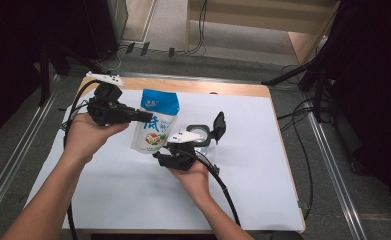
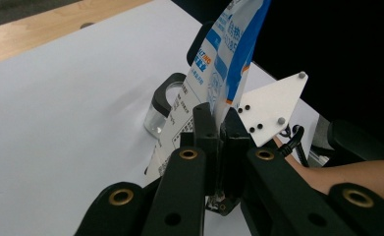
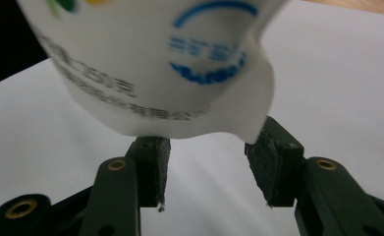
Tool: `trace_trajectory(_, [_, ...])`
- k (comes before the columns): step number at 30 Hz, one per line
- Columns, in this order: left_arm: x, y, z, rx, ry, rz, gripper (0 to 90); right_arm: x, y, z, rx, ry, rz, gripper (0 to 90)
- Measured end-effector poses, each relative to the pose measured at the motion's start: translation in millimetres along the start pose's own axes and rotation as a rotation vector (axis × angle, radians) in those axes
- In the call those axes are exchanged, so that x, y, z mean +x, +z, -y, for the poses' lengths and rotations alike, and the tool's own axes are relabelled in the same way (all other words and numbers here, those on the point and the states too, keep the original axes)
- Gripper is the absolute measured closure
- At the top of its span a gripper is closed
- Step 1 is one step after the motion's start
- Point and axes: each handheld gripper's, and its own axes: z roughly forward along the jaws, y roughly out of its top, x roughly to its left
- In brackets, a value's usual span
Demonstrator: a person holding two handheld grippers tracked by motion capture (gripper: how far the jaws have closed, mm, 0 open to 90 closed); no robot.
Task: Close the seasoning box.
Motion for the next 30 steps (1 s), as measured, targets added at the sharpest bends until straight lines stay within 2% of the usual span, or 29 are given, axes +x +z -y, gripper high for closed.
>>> trace_trajectory(4, [-1.3, 3.8, -1.3, 0.016, -0.003, -0.003, 90.0, -0.2, 2.8, 0.5, 0.004, -0.002, -0.010, 54.1])
trace_trajectory(12, [-4.1, 3.1, -3.1, 0.021, -0.003, -0.008, 90.0, -4.3, 9.9, 3.2, -0.003, 0.011, 0.016, 54.9])
trace_trajectory(15, [-3.2, 7.0, -2.5, 0.041, 0.008, -0.054, 89.8, -0.1, 8.9, 4.3, -0.011, -0.017, 0.010, 55.2])
trace_trajectory(16, [-2.4, 9.6, -2.4, 0.048, 0.003, -0.056, 89.7, 2.1, 8.4, 4.4, -0.011, -0.026, 0.009, 55.3])
trace_trajectory(17, [-1.6, 12.2, -2.4, 0.047, -0.001, -0.040, 89.6, 4.8, 7.7, 4.3, -0.013, -0.034, -0.001, 56.9])
trace_trajectory(18, [-1.6, 13.6, -2.8, 0.051, 0.002, -0.042, 89.7, 8.6, 7.6, 4.8, -0.007, -0.063, 0.002, 57.0])
trace_trajectory(20, [-2.2, 17.9, -4.5, 0.054, 0.005, -0.045, 89.6, 12.0, 7.1, 5.0, -0.004, -0.087, -0.007, 55.8])
trace_trajectory(30, [-2.2, 45.2, -16.8, 0.091, 0.025, -0.033, 89.5, 18.4, 1.1, 4.8, 0.014, -0.117, -0.001, 49.8])
